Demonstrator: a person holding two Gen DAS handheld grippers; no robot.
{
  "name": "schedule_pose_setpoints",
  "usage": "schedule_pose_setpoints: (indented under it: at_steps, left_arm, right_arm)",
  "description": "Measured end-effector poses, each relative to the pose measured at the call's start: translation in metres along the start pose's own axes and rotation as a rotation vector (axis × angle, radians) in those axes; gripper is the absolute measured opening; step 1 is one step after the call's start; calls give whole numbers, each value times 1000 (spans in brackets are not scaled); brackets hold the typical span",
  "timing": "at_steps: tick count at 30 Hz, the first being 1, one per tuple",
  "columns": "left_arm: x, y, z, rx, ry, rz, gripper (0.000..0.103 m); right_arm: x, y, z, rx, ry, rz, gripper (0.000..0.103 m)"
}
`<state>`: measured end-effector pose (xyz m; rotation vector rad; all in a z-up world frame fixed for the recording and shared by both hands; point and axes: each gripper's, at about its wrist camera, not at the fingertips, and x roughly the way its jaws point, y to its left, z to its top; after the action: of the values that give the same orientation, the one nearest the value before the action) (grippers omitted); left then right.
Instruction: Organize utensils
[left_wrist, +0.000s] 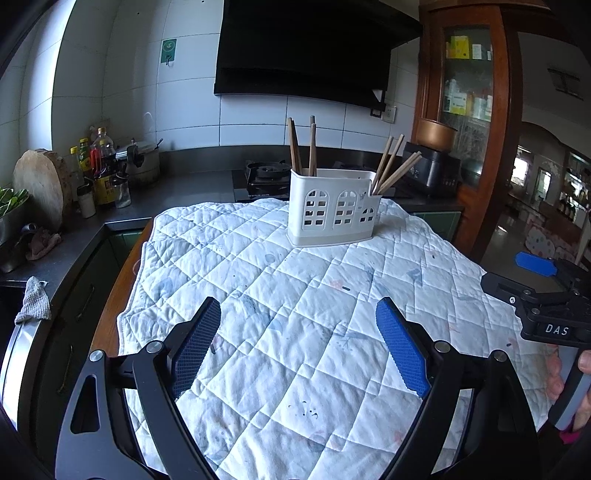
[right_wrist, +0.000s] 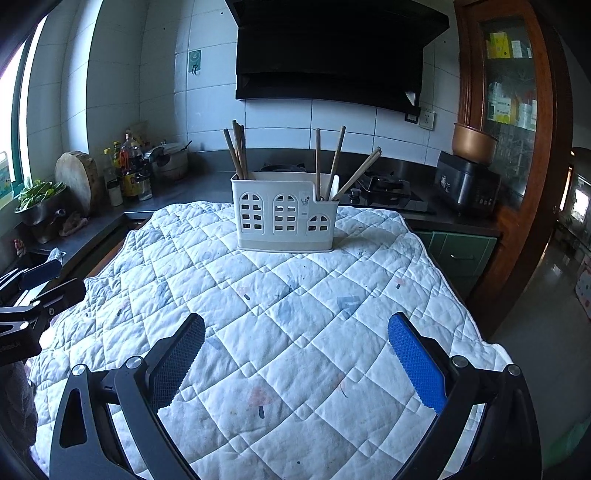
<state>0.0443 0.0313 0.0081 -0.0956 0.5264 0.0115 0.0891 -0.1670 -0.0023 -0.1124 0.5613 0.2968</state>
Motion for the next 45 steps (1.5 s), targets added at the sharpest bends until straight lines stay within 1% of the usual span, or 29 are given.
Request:
schedule_pose_setpoints:
  at_steps: [45]
  left_arm:
    - [1,1,-4,-16,3,5,86]
  right_arm:
    - [-1,4,-3,-11,4,13,96]
